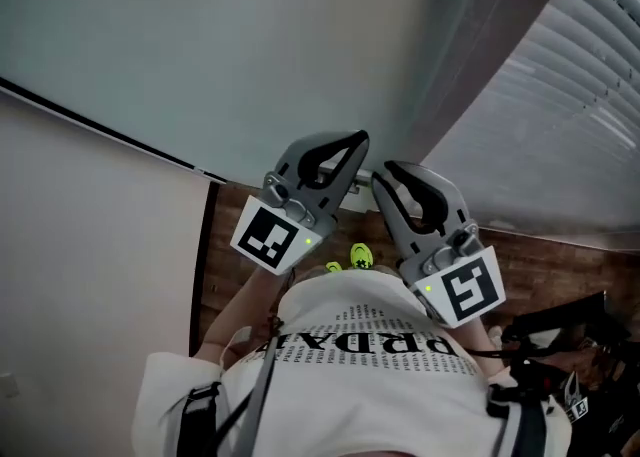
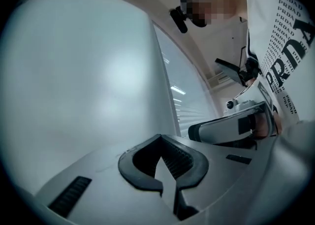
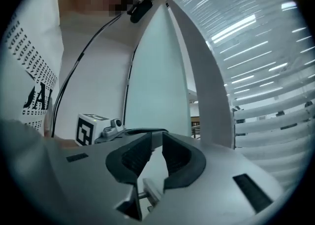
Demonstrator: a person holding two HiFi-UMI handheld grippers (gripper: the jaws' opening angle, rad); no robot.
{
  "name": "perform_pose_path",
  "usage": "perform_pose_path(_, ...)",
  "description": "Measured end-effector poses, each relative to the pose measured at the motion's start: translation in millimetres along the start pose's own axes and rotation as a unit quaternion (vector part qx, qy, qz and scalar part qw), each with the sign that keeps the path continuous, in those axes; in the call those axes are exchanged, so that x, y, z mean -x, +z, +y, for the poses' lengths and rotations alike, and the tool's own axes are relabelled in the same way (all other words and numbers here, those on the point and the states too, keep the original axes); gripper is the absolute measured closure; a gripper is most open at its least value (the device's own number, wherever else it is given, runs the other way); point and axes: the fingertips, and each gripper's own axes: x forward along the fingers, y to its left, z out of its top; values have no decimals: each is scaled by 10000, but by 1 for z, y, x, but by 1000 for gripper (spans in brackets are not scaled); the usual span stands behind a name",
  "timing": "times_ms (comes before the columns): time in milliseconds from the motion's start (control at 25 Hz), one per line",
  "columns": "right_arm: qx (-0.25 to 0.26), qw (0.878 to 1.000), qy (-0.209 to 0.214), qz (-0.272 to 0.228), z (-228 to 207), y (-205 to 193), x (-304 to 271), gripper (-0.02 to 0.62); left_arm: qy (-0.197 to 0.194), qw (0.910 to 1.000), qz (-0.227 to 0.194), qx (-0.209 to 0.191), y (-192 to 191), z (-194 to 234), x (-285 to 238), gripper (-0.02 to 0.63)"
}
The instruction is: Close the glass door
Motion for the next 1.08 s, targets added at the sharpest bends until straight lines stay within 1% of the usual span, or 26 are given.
perform_pose_path(40,88,9999,119,11,3,1,-5,539,40,10000,-40,-24,1,5,-4,606)
perform_pose_path(120,214,9994,273,35,8,3,-14,583,133,9998,-76,-136,4,15,-10,606)
perform_pose_path(160,210,9992,324,32,10,3,-17,586,176,9996,-89,-183,5,20,-13,606)
perform_pose_path(280,83,9991,415,44,11,2,-21,588,254,9993,-112,-231,7,32,-21,606)
perform_pose_path(440,138,9989,421,122,7,-1,-22,588,316,9990,-232,-232,8,44,-28,606)
perform_pose_path(640,376,9979,388,346,6,1,-27,588,158,9983,-473,-291,16,47,-21,606)
perform_pose_path(680,403,9975,416,404,10,3,-32,588,169,9984,-475,-258,20,50,-17,606)
perform_pose_path(760,270,9975,491,436,21,10,-41,588,260,9990,-351,-110,23,56,-4,606)
perform_pose_path(840,138,9983,491,285,28,17,-46,588,250,9993,-269,-96,23,57,3,606)
perform_pose_path(960,306,9991,276,-40,13,23,-48,588,46,9987,-406,-293,25,57,-13,606)
perform_pose_path(1080,424,9989,148,-163,-3,24,-41,588,-18,9977,-533,-407,28,51,-26,606)
